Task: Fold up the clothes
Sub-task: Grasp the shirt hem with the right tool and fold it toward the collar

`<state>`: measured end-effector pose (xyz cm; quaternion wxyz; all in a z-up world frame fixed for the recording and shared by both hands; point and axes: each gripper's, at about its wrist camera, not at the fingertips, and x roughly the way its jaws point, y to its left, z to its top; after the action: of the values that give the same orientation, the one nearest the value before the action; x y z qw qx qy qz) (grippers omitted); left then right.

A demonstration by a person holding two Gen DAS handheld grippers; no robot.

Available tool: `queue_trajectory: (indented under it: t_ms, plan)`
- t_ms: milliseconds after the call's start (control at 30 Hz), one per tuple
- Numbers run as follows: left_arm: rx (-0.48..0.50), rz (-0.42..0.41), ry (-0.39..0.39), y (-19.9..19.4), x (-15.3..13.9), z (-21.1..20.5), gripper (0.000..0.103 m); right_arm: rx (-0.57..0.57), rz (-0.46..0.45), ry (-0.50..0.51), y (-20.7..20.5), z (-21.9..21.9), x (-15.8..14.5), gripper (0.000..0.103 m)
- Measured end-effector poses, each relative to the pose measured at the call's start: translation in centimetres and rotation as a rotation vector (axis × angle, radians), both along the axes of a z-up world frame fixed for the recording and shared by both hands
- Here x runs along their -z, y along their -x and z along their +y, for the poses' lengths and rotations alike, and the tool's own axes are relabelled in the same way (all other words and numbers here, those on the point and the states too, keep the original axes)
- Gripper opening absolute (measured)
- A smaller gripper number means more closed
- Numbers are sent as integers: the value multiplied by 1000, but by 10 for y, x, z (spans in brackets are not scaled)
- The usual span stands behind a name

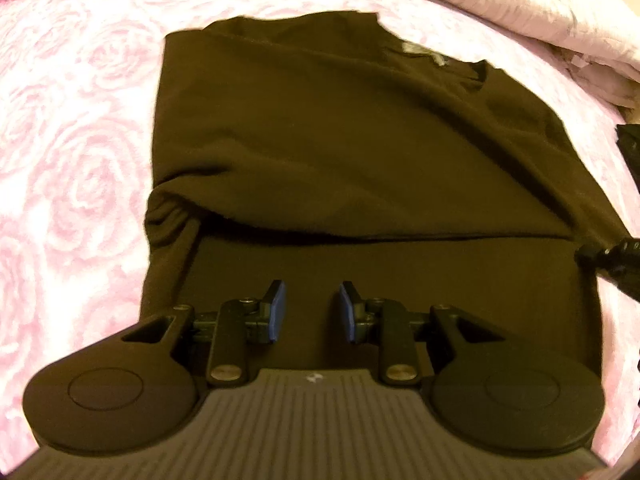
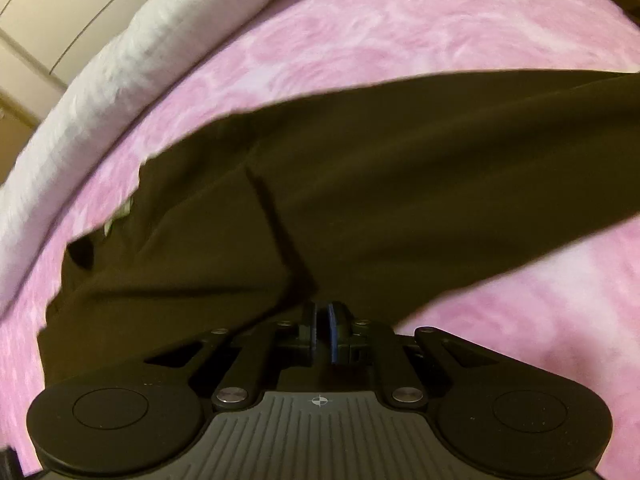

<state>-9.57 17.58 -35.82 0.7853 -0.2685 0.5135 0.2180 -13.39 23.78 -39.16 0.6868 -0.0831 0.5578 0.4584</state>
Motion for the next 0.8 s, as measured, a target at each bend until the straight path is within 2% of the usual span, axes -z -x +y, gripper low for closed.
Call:
queue_trajectory:
  t_ms: [100, 167, 267, 400, 433, 467, 500, 667, 767, 800]
  plan:
    - [31, -20, -9, -12, -8, -4, 24, 2, 25, -95, -8, -5, -15, 8]
    - [40, -30, -18, -21, -11, -6, 24, -6, 64, -100, -12, -2, -12, 8]
    - [48, -8, -43, -33, -11, -11, 25, 41, 185, -78, -22, 1, 6, 8]
    - [14, -12, -13, -34, -11, -9, 25, 142, 344, -134, -34, -9, 15, 10]
    - [4, -16, -7, -34, -11, -9, 25, 157, 359, -147, -36, -13, 14, 15]
    - [-1, -17, -6, -34, -10, -9, 26, 167, 372, -158, -37, -17, 11, 28]
    - [1, -15, -10, -33, -10, -9, 26, 177, 382, -171, -38, -20, 11, 35]
    - [17, 4, -12, -34, -2, -5, 27, 183, 384, -172, -41, -15, 18, 35]
    - [-21, -1, 21, -32, 3, 2, 27, 185, 372, -164, -40, -7, 27, 35]
    - [-37, -6, 35, -31, 4, 4, 27, 183, 367, -163, -39, -5, 30, 30]
